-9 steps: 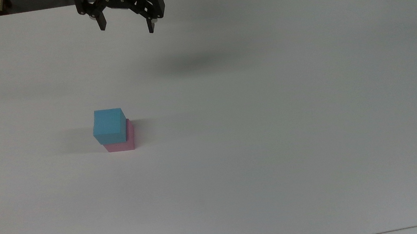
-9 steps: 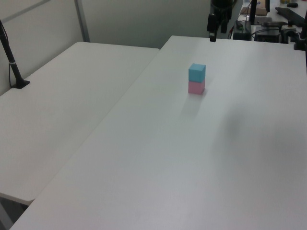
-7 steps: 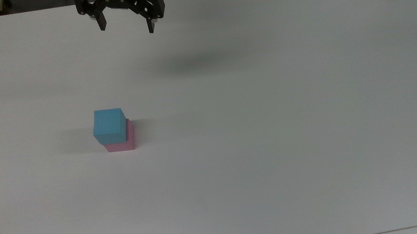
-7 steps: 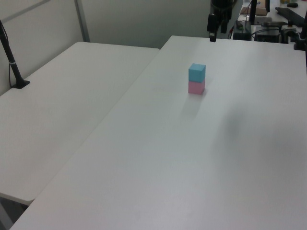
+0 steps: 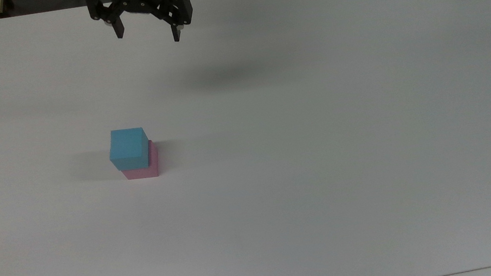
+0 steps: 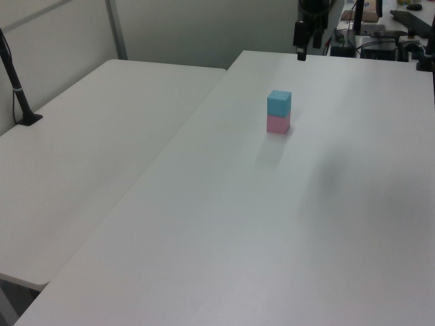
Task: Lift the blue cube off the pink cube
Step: 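Lower the open gripper down onto the light-blue cube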
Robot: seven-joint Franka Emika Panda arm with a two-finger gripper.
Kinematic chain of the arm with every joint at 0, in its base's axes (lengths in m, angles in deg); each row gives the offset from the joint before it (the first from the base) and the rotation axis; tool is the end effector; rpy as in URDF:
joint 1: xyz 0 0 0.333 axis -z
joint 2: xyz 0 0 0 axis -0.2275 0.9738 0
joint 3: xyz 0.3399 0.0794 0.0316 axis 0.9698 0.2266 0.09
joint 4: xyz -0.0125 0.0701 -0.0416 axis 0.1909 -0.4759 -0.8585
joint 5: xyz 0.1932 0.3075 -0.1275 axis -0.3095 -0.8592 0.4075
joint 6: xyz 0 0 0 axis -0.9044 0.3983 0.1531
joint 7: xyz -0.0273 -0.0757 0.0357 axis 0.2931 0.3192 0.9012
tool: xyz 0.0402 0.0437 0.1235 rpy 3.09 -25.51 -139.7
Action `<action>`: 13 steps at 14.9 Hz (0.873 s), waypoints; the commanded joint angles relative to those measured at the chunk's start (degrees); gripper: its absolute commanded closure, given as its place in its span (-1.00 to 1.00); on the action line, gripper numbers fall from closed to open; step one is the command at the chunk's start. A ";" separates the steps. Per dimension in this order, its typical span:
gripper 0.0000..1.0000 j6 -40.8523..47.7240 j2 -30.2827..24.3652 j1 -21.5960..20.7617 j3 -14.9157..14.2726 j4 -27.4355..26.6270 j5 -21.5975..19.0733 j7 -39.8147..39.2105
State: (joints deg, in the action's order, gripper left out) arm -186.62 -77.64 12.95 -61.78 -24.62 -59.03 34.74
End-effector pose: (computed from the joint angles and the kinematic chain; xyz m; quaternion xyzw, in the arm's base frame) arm 0.5997 -0.0229 0.5894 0.9963 -0.0827 0.0199 0.0135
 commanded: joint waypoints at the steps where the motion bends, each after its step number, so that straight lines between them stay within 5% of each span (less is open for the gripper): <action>1: -1.00 -7.11 3.95 3.18 -0.23 0.52 -0.07 -3.14; 7: -1.00 -18.64 14.93 5.48 -0.23 0.52 3.17 -3.14; 13: -1.00 -19.79 18.11 6.01 -0.05 0.52 6.08 -5.07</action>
State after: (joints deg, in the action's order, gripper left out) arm -205.68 -60.51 19.06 -61.85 -24.44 -54.51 31.04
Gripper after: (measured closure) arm 0.000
